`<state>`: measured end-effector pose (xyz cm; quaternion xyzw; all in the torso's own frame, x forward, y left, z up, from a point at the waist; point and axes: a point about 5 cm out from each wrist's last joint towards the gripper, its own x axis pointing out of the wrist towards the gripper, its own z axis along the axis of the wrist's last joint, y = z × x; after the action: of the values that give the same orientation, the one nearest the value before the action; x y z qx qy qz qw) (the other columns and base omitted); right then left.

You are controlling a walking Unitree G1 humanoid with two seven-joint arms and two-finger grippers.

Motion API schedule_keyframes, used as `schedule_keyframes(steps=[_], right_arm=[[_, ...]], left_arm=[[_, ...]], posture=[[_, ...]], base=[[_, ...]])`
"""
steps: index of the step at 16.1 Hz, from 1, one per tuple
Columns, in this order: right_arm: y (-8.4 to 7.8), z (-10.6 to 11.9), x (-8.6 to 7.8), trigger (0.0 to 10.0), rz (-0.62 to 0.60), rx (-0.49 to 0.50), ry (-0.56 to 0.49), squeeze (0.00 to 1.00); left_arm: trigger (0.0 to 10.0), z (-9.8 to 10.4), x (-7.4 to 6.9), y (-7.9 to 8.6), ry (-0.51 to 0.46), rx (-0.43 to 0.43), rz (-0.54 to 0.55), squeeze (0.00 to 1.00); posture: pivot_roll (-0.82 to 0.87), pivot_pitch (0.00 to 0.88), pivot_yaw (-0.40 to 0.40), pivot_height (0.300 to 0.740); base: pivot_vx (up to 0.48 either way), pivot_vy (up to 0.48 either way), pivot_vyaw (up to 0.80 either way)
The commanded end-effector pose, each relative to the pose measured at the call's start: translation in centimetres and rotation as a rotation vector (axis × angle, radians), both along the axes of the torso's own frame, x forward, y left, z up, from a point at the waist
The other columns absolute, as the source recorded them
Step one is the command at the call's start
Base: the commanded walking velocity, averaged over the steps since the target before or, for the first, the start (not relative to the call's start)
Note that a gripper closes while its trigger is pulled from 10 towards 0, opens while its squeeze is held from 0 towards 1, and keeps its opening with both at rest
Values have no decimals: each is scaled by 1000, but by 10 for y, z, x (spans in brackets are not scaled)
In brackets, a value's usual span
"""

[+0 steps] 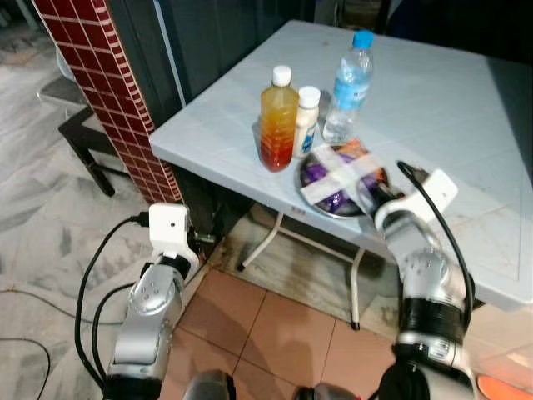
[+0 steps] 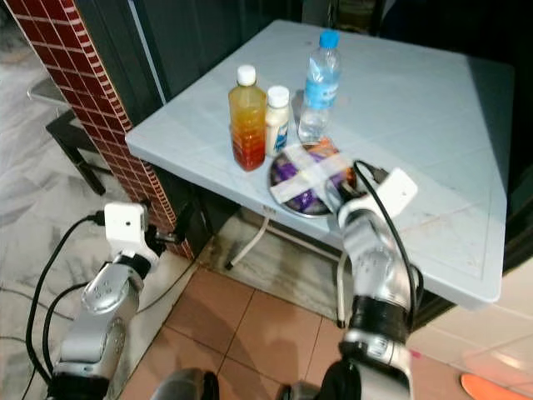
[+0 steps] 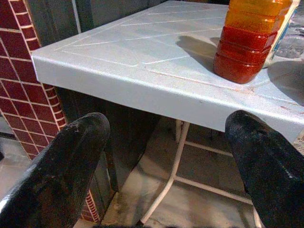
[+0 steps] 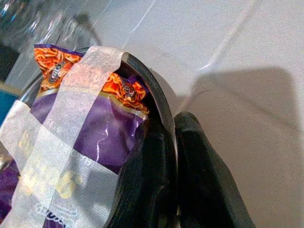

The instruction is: Restocking fridge

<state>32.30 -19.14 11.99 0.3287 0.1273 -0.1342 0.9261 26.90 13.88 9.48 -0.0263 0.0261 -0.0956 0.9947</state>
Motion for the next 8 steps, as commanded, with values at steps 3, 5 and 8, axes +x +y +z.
schedule_keyframes(steps=[3, 5, 8], right_arm=[[5, -14, -14, 0, 38, -88, -70, 0], [6, -26, -22, 0, 64, -183, -73, 0], [7, -22, -28, 0, 84, -435, -132, 0]], left_arm=[[10000, 3, 1, 1, -16, 4, 2, 0], [10000, 3, 2, 1, -18, 4, 0, 0], [10000, 4, 3, 1, -21, 6, -4, 0]], posture=[[43, 54, 37, 740], [41, 53, 42, 740], [41, 50, 48, 740]], base=[[0, 0, 0], [0, 0, 0], [0, 0, 0]])
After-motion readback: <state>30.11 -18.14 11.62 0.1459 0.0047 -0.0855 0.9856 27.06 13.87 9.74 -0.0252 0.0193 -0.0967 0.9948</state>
